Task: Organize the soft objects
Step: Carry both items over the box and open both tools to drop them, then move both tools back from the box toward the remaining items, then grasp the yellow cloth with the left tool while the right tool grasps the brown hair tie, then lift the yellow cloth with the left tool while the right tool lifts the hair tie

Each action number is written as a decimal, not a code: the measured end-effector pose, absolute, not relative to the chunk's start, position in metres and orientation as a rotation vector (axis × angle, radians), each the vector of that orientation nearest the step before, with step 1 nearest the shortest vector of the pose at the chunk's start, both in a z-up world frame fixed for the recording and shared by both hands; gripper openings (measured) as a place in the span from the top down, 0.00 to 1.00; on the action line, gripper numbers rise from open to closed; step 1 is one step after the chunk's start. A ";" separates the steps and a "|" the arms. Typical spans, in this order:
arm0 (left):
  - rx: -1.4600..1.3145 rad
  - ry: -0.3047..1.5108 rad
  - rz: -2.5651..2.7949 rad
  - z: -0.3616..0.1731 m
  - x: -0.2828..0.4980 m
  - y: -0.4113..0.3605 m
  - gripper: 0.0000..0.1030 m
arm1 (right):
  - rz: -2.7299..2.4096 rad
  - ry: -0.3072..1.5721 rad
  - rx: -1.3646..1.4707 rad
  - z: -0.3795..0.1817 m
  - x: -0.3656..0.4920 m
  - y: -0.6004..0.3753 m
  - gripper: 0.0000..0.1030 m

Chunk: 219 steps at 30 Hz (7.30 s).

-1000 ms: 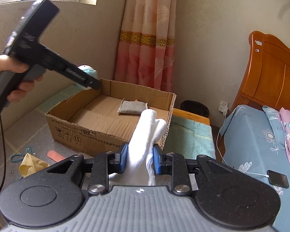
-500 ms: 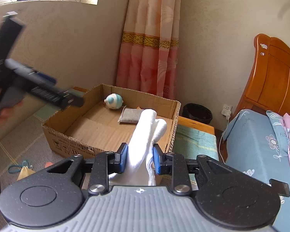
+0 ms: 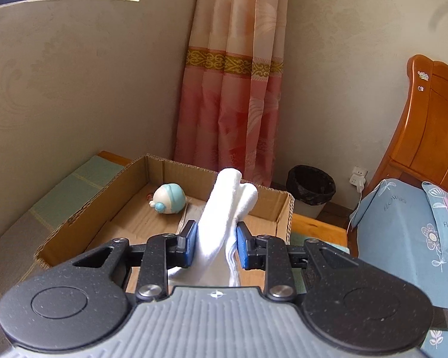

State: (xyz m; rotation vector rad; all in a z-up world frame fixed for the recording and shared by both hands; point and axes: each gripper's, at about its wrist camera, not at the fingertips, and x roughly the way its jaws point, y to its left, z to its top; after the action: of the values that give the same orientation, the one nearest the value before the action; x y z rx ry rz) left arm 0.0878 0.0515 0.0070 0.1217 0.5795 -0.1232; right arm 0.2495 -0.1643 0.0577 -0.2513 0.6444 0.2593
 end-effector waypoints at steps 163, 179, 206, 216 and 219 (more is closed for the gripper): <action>0.203 0.874 -0.458 -0.075 0.100 -0.019 0.24 | 0.205 0.712 -0.175 -0.068 0.142 -0.207 0.50; 0.184 0.816 -0.434 -0.047 0.095 -0.009 0.61 | 0.191 0.698 -0.183 -0.057 0.123 -0.215 0.60; 0.169 0.879 -0.416 -0.072 0.111 -0.014 0.44 | 0.184 0.742 -0.150 -0.065 0.116 -0.228 0.50; 0.131 0.874 -0.422 -0.069 0.107 -0.018 0.71 | 0.189 0.730 -0.133 -0.067 0.117 -0.231 0.38; 0.150 0.857 -0.401 -0.071 0.107 -0.018 0.68 | 0.197 0.726 -0.131 -0.068 0.118 -0.230 0.37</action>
State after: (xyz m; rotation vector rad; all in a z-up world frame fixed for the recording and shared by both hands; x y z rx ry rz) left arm 0.1071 -0.0182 -0.0713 0.1501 0.8567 -0.4013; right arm 0.1179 -0.2298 -0.0680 -0.1307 0.7264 0.1972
